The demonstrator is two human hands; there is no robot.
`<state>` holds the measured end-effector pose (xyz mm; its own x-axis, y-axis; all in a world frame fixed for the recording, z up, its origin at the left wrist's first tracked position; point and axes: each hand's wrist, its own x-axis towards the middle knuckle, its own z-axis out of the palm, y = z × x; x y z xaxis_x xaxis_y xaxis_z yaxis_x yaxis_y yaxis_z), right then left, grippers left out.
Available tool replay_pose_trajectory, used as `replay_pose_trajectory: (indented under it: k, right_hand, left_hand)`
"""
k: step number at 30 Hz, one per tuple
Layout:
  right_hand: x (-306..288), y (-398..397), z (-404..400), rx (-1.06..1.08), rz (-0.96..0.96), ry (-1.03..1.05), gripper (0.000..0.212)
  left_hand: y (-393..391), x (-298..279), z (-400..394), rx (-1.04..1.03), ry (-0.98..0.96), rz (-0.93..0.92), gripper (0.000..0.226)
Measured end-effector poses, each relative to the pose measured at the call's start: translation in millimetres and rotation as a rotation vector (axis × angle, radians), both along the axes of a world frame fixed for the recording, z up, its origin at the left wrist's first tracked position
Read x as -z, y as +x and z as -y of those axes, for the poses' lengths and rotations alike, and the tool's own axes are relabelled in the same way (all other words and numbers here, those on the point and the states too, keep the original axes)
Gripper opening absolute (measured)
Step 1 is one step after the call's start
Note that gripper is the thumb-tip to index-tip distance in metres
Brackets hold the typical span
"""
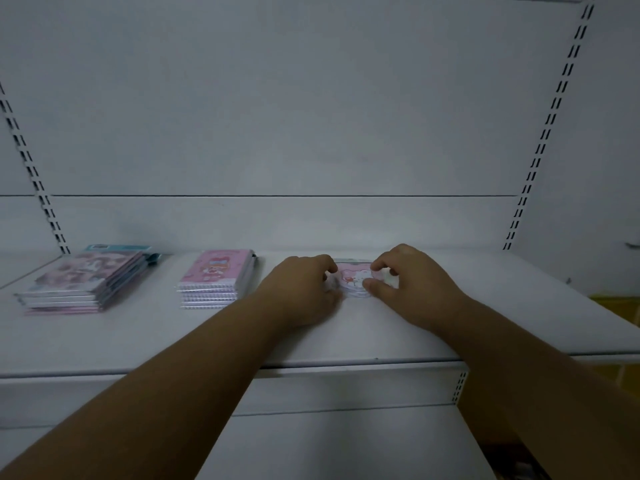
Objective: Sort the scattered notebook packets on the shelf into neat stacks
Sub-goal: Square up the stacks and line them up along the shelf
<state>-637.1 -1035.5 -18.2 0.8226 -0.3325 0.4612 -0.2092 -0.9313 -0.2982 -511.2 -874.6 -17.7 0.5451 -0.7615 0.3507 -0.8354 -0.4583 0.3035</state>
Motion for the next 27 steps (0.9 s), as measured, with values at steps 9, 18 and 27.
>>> replay_pose_trajectory:
  k: [9, 18, 27]
  right_hand:
    - [-21.4, 38.2, -64.9, -0.114, 0.071, -0.05, 0.034]
    - [-31.3, 121.7, -208.4, -0.235, 0.156, -0.002, 0.022]
    - [-38.3, 209.2, -303.4, -0.02, -0.037, 0.312, 0.028]
  left_hand:
    - [6.3, -19.6, -69.5, -0.104, -0.123, 0.137, 0.031]
    - [86.8, -24.6, -226.2, -0.208, -0.139, 0.158, 0.028]
    - [182.2, -28.9, -319.0, -0.43, 0.039, -0.117, 0.042]
